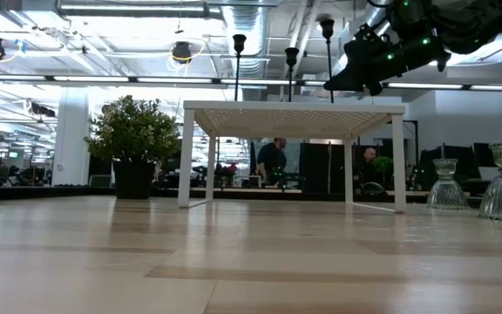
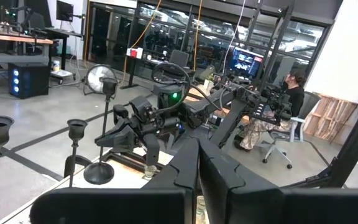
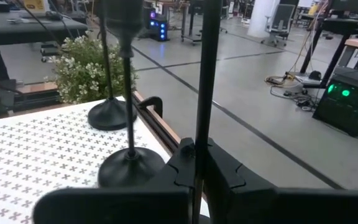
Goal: Pick & Place candle stick holders
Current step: Put the black candle holder on the shelf
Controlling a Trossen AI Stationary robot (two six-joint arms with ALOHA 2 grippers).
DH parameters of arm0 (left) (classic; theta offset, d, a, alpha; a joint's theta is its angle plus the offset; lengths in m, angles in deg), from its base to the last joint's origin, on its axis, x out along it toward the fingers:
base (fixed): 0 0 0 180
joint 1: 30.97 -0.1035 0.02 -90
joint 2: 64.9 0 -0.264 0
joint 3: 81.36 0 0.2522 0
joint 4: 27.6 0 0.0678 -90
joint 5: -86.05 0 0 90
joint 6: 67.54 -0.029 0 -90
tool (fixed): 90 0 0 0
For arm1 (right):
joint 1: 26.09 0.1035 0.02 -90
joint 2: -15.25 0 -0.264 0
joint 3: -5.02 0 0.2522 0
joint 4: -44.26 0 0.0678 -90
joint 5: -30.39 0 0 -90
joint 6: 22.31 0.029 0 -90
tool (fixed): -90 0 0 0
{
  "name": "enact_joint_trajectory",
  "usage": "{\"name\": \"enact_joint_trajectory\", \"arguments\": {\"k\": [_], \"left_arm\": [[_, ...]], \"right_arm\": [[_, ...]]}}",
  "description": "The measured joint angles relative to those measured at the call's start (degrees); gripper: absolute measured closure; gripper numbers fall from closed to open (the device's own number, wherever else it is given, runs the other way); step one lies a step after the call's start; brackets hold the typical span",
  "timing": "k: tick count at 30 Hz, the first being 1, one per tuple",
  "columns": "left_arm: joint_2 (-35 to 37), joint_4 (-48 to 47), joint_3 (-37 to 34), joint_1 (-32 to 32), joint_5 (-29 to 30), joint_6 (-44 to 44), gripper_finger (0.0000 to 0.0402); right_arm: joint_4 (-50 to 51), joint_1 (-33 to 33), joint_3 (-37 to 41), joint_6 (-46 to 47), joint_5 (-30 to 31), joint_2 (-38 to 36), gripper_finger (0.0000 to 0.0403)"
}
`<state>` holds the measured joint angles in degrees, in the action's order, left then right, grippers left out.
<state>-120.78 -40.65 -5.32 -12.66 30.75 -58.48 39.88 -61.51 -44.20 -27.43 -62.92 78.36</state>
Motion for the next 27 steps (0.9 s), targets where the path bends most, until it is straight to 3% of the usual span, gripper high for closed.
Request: {"name": "enact_joint_trajectory", "arguments": {"k": [5,17,27], "left_arm": [[0.0,0.3,0.0,0.0,0.0,0.0,0.0389],[0.0,0.7,0.0,0.0,0.0,0.0,0.0389],[0.0,0.7,0.0,0.0,0.0,0.0,0.0389]], "right_arm": [[0.1,-0.4,0.0,0.0,-0.3,0.0,0.0391],[1.2,-0.3,0.0,-1.1,-0.1,0.0,0.031],[3.1,-0.4,0.0,-1.0,0.5,-2.9,0.0192]]}}
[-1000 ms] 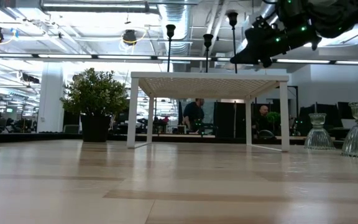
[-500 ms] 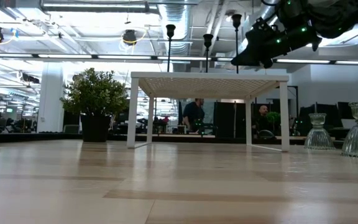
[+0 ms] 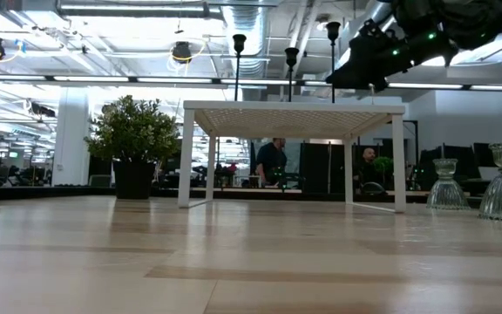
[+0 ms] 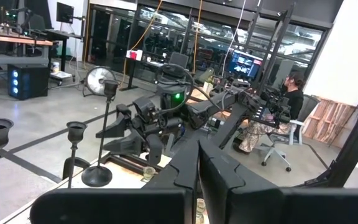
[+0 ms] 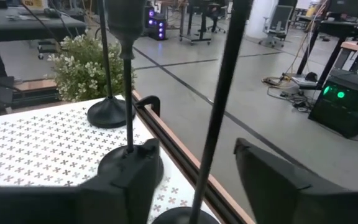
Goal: Pick & Place candle stick holders
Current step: Put the black candle holder on the shelf, then put the top green candle holder on the shelf aligned with the left black candle holder
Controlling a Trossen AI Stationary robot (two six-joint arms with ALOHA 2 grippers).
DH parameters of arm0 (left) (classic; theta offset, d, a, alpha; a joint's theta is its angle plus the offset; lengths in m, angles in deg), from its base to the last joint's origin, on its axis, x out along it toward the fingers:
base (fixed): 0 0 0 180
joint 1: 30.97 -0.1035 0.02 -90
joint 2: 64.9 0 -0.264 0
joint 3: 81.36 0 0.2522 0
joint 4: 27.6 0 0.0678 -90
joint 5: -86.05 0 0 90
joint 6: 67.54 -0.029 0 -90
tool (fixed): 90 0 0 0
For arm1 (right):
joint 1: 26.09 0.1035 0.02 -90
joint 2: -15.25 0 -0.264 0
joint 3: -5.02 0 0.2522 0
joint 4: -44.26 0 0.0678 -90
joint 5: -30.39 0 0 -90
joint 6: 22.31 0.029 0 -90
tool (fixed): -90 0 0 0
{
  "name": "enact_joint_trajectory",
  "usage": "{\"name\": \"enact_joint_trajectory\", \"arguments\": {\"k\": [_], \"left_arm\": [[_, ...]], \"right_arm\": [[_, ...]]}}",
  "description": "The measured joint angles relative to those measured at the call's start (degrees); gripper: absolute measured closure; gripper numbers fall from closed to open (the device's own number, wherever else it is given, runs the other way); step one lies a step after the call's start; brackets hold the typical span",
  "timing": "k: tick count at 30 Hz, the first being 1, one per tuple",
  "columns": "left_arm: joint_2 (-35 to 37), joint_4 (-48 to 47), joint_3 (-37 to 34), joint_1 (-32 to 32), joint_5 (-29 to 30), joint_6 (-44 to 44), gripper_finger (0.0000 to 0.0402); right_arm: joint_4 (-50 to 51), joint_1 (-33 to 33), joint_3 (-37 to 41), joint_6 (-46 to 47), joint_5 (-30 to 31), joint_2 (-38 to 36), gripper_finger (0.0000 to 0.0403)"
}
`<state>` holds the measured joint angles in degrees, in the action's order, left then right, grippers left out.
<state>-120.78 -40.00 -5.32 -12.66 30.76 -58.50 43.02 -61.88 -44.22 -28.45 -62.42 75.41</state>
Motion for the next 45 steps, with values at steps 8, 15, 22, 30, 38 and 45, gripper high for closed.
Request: {"name": "enact_joint_trajectory", "arguments": {"k": [8,15,22,30,38,45], "left_arm": [[0.0,0.0,0.0,0.0,1.3,0.0,0.0372],[0.0,0.0,0.0,0.0,2.8,-0.1,0.0323],[0.0,0.0,0.0,0.0,2.8,0.1,0.0278],[0.0,0.0,0.0,0.0,2.8,0.2,0.0248],[0.0,0.0,0.0,0.0,2.7,0.2,0.024],[0.0,0.0,0.0,0.0,2.0,0.2,0.0242]], "right_arm": [[20.9,0.0,-5.4,0.4,3.9,-8.7,0.0138],[44.6,1.4,-13.5,7.7,13.5,-13.2,0.0138],[69.5,1.6,-17.8,23.0,19.6,-12.4,0.0137],[82.6,1.6,-17.8,30.8,19.4,-6.2,0.0137],[82.7,0.1,-17.5,30.4,17.5,1.5,0.0137],[81.0,-4.7,-14.8,26.9,13.6,4.7,0.0137]]}}
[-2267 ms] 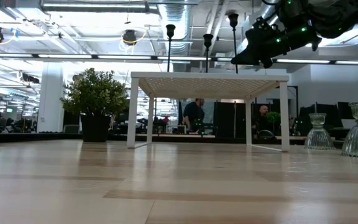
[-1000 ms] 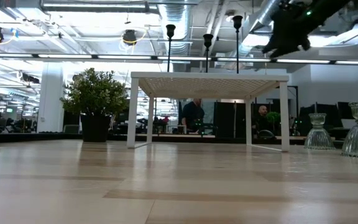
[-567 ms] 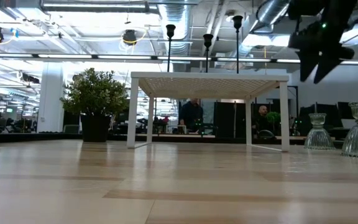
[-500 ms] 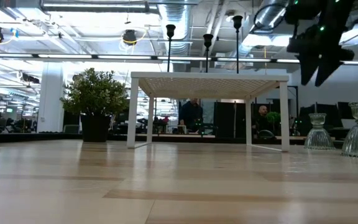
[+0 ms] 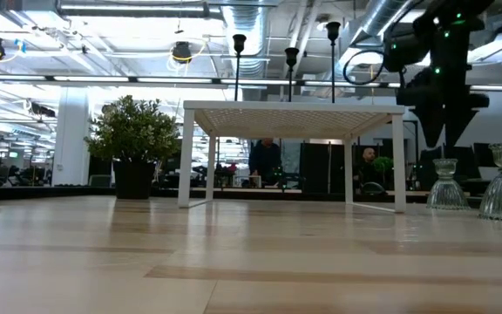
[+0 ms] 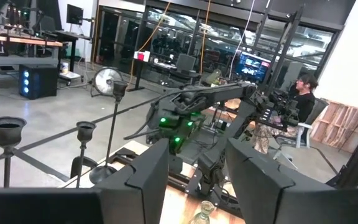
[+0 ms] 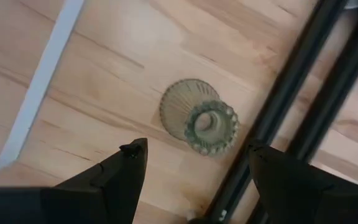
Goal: Pick & Place candle stick holders
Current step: Put the top green candle holder on the shelf aligned with the left black candle holder
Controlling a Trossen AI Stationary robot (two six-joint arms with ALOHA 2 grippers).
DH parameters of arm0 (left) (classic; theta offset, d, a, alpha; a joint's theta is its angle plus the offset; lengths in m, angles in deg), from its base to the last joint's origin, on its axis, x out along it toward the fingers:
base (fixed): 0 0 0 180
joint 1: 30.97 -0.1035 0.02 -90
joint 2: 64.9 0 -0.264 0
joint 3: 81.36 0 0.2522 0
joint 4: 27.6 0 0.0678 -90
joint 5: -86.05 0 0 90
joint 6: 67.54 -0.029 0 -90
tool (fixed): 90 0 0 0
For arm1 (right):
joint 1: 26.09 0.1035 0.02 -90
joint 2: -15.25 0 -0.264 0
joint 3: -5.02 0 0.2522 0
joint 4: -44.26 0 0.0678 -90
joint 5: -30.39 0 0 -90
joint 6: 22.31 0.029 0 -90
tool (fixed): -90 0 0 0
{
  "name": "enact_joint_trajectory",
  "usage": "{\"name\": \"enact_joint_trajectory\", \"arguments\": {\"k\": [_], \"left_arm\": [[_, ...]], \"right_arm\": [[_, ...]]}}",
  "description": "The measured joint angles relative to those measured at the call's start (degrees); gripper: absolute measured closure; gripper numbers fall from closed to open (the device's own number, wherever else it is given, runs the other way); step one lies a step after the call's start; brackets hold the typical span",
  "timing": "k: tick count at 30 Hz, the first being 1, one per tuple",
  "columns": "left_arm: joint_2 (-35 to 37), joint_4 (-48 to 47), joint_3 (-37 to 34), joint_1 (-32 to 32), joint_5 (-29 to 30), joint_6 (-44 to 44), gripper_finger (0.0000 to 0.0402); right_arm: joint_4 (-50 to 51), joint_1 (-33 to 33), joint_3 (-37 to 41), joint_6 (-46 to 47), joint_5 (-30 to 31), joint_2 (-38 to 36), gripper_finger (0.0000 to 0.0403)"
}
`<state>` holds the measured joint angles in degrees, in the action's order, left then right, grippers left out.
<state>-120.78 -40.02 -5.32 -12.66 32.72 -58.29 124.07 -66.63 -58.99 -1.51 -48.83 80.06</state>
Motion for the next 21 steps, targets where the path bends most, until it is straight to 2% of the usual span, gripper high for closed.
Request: {"name": "enact_joint_trajectory", "arguments": {"k": [7,14,21], "left_arm": [[0.0,0.0,0.0,0.0,0.0,0.0,0.0242],[0.0,0.0,0.0,0.0,0.0,0.0,0.0242],[0.0,0.0,0.0,0.0,0.0,0.1,0.0242]], "right_arm": [[-2.5,-1.3,2.5,-3.3,-5.1,0.1,0.0137],[-3.9,0.5,2.4,-4.6,-4.9,0.5,0.0137],[-3.2,0.3,2.4,-6.4,-2.9,5.2,0.0137]]}}
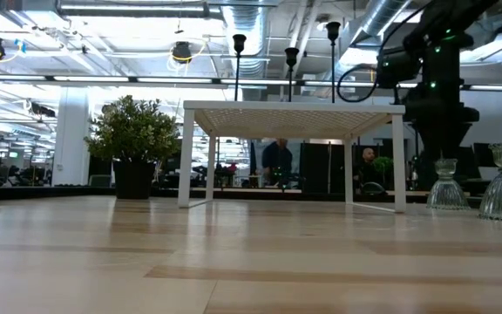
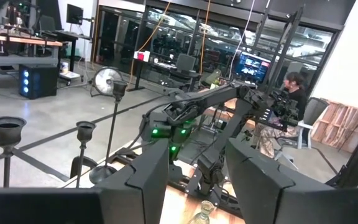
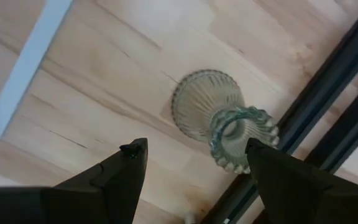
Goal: Pick & Place candle stick holders
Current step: Put the top green candle holder on the shelf aligned with the left black candle holder
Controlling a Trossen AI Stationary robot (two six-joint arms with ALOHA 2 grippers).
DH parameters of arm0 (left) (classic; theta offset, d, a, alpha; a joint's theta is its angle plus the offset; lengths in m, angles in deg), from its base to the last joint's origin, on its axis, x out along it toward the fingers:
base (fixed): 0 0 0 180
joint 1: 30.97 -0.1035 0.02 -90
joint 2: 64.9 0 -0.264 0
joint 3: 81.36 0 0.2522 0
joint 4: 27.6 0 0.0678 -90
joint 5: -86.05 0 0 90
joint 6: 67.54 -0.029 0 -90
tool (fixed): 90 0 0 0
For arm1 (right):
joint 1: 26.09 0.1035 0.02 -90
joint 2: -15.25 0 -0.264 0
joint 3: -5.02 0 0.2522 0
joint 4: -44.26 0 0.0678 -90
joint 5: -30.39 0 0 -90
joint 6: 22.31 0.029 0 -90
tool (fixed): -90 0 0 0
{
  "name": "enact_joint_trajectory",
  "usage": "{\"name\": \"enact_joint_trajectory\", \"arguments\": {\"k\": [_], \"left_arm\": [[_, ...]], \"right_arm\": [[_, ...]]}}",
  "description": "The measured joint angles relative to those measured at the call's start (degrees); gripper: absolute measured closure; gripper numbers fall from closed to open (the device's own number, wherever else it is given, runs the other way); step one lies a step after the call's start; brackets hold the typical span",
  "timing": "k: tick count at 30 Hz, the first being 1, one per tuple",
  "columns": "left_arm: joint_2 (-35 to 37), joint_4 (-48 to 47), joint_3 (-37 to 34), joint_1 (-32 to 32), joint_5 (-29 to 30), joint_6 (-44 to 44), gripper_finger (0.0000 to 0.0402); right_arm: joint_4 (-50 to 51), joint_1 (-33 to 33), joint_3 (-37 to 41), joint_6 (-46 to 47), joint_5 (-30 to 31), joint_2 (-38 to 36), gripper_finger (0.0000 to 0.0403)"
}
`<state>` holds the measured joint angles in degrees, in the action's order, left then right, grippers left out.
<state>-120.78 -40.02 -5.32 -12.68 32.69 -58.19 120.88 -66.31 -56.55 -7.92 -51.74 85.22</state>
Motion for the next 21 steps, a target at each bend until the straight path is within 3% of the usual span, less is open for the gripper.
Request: {"name": "enact_joint_trajectory", "arguments": {"k": [6,15,21], "left_arm": [[0.0,0.0,0.0,0.0,0.0,0.1,0.0242],[0.0,0.0,0.0,0.0,0.0,0.1,0.0242],[0.0,0.0,0.0,0.0,0.0,0.1,0.0242]], "right_arm": [[-0.1,0.5,0.0,-0.4,-0.1,2.2,0.0162],[0.2,-0.7,0.0,-2.1,-0.1,2.5,0.0314],[0.9,-0.8,0.3,-3.0,0.2,2.4,0.0372]]}}
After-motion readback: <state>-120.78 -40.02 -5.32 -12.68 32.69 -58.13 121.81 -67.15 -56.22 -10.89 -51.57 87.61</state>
